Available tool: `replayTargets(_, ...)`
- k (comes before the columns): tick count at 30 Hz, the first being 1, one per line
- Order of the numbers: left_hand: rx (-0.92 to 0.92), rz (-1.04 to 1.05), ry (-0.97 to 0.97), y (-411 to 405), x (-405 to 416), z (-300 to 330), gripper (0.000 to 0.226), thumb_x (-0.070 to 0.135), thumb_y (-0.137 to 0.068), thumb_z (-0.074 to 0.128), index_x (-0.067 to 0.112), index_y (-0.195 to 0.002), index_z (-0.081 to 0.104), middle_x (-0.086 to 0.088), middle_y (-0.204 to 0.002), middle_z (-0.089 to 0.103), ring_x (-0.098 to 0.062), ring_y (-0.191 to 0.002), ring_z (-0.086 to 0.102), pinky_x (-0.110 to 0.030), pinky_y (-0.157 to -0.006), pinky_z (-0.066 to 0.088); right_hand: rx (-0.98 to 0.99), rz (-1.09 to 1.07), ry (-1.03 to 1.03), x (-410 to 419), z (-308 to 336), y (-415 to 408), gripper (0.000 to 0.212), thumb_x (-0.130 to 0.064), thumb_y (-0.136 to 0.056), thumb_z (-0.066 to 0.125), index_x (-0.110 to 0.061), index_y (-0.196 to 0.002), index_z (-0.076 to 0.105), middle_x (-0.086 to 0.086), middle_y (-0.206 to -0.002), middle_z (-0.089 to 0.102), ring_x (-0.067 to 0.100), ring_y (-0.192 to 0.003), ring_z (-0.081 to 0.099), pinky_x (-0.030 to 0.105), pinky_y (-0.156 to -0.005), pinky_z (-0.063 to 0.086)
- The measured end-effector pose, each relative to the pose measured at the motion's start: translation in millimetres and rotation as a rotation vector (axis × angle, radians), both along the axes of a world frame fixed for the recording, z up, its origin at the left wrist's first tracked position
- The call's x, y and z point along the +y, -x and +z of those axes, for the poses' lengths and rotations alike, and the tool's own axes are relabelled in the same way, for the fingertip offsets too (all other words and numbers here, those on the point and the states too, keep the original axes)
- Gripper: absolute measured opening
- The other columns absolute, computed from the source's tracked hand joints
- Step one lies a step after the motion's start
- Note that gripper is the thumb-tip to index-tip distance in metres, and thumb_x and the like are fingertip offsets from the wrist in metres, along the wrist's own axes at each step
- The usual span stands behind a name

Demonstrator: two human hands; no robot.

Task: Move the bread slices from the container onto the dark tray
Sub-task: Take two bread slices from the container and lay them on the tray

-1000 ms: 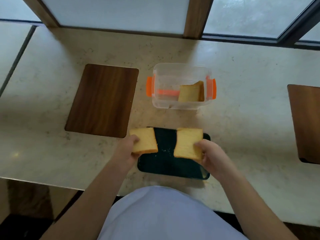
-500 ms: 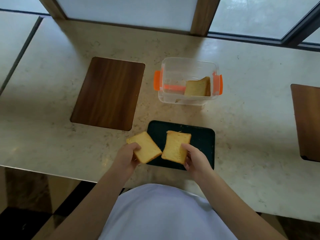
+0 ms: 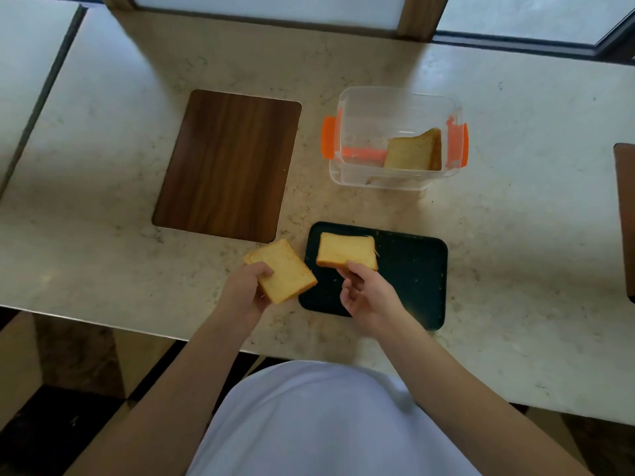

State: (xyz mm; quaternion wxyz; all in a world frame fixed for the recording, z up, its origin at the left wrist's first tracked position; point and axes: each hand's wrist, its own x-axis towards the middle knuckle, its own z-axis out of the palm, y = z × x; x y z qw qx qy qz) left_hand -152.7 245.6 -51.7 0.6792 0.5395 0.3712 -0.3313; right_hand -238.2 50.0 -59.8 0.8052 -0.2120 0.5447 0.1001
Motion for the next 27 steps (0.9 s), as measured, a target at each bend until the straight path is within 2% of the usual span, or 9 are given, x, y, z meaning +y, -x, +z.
replayTargets(2,-0.002,-0.006,-0.012,-1,2,1,0.055,-0.001,-0.083,0.058,0.011,-0.135,0.042,-0.015,-0.126,0.052,-0.036,-0.112,0.055,-0.048,-0.081,0.055,0.011,-0.002,-0.03,10,-3,-8,0.024,-0.012,-0.092,0.069,-0.008,-0.114,0.061,0.009,-0.084,0.079,0.008,-0.049,0.057,0.021,-0.046,0.05)
replayTargets(8,-0.048,-0.057,-0.053,-3,5,10,0.045,-0.001,-0.086,0.057,0.01,-0.129,0.049,-0.014,-0.121,0.057,-0.031,-0.106,0.059,-0.04,-0.066,0.056,0.021,-0.028,-0.055,21,-9,-25,0.023,-0.011,-0.092,0.069,-0.008,-0.114,0.062,0.013,-0.103,0.075,0.008,-0.051,0.054,0.021,-0.045,0.05)
replayTargets(12,-0.051,-0.082,-0.066,-4,6,11,0.031,-0.002,-0.086,0.057,0.015,-0.112,0.055,-0.014,-0.119,0.057,-0.032,-0.106,0.059,-0.043,-0.072,0.055,0.043,-0.039,-0.011,20,-10,-32,0.022,-0.008,-0.092,0.069,-0.006,-0.114,0.062,0.015,-0.102,0.074,0.012,-0.059,0.059,0.024,-0.049,0.055)
replayTargets(16,-0.038,-0.099,-0.071,-4,5,12,0.04,-0.002,-0.086,0.058,0.011,-0.124,0.051,-0.015,-0.121,0.056,-0.034,-0.108,0.057,-0.046,-0.076,0.057,0.053,-0.051,0.047,16,-10,-30,0.022,-0.003,-0.092,0.067,-0.001,-0.113,0.06,0.017,-0.1,0.069,0.022,-0.082,0.07,0.032,-0.06,0.062)
replayTargets(18,-0.036,-0.112,-0.071,-4,3,12,0.036,-0.003,-0.087,0.057,0.012,-0.119,0.053,-0.015,-0.119,0.056,-0.034,-0.107,0.058,-0.046,-0.073,0.057,0.037,-0.068,0.015,16,-8,-28,0.023,0.0,-0.093,0.064,0.004,-0.115,0.059,0.025,-0.104,0.068,0.03,-0.09,0.073,0.035,-0.066,0.064)
replayTargets(21,-0.037,-0.146,-0.067,-5,-1,12,0.032,-0.003,-0.086,0.057,0.011,-0.115,0.055,-0.017,-0.118,0.058,-0.035,-0.106,0.059,-0.045,-0.068,0.058,0.011,-0.083,-0.058,17,-4,-23,0.024,0.004,-0.095,0.059,0.011,-0.118,0.054,0.034,-0.11,0.063,0.037,-0.098,0.07,0.04,-0.075,0.063)
replayTargets(23,-0.043,-0.173,-0.074,-5,-4,11,0.034,-0.004,-0.086,0.057,0.01,-0.117,0.056,-0.017,-0.118,0.059,-0.034,-0.104,0.06,-0.044,-0.066,0.058,-0.006,-0.082,-0.081,18,-3,-20,0.027,0.003,-0.097,0.056,0.008,-0.123,0.05,0.033,-0.114,0.059,0.038,-0.104,0.067,0.041,-0.083,0.061)
replayTargets(27,-0.046,-0.194,-0.085,-5,-8,11,0.041,-0.005,-0.087,0.057,0.007,-0.126,0.053,-0.017,-0.119,0.059,-0.034,-0.106,0.06,-0.047,-0.071,0.058,-0.012,-0.087,-0.125,18,-4,-22,0.041,0.002,-0.099,0.053,0.011,-0.136,0.042,0.034,-0.127,0.054,0.039,-0.114,0.062,0.043,-0.095,0.054)
